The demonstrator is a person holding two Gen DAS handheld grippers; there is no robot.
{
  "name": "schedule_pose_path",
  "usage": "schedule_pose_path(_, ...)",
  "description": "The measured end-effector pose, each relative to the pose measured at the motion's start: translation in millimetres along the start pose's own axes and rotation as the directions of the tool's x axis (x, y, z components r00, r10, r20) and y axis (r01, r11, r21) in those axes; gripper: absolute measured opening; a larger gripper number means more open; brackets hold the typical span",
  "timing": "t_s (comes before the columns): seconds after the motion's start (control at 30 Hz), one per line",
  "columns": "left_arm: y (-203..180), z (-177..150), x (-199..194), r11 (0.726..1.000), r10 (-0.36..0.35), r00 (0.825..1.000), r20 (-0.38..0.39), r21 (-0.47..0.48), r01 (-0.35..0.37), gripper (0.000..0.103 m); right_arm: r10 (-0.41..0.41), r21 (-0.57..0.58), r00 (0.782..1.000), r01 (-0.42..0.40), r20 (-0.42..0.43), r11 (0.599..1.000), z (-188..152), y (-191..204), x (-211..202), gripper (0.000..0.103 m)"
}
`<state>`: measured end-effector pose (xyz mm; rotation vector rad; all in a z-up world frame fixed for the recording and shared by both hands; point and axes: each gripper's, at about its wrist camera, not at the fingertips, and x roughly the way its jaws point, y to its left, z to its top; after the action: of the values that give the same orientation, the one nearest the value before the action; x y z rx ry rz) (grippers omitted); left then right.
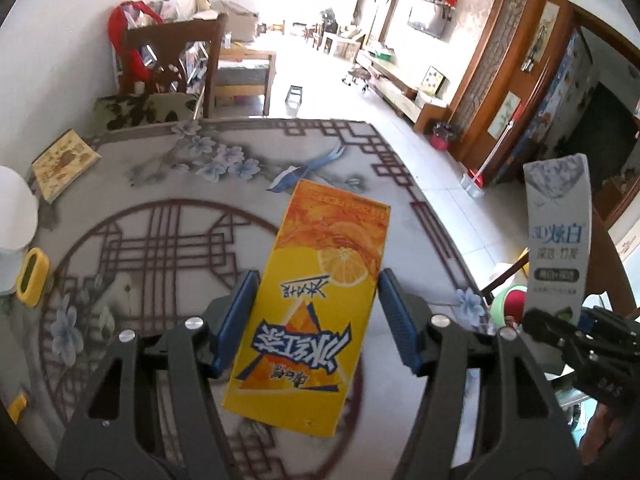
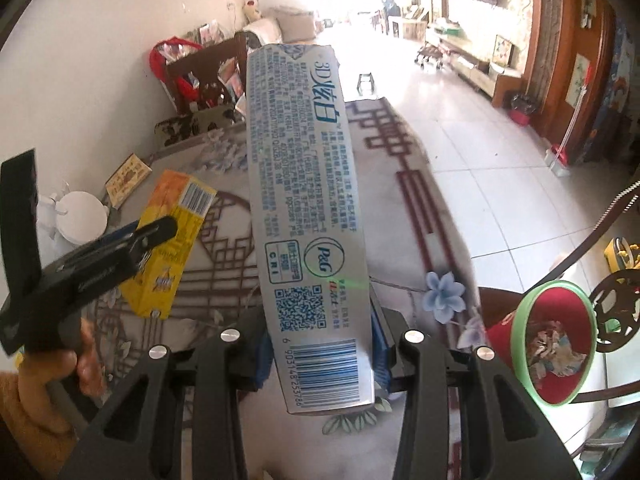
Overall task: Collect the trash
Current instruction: 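Carry the toothpaste box with the right tool while the left tool carries the carton over the bucket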
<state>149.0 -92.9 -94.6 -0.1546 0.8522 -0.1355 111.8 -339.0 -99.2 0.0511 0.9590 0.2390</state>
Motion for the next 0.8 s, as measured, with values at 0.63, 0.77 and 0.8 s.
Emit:
schedule_pose_path(0.63,-69,-34,-35,0.996,-0.070,0.997,-0.016,0.046,0.070,0.061,0.075,0.108,0.979,-0.055,-0.189,0.993,-58,-64,7,0.050)
schedule_pose_path(0.77,-66,-40,-34,0.997,-0.070,0.997,-0.036,0.030,0.071,0.061,0.009,0.031,0.950,0.000,-0.311,1.000,-79,-76,38,0.058)
schedule_pose_path(0.8,-65,-41,-33,0.997,-0.071,0.997,-0.044,0.025,0.072,0.061,0.014,0.026,0.944,-0.006,-0.331,1.000,-83,-78,41,0.059)
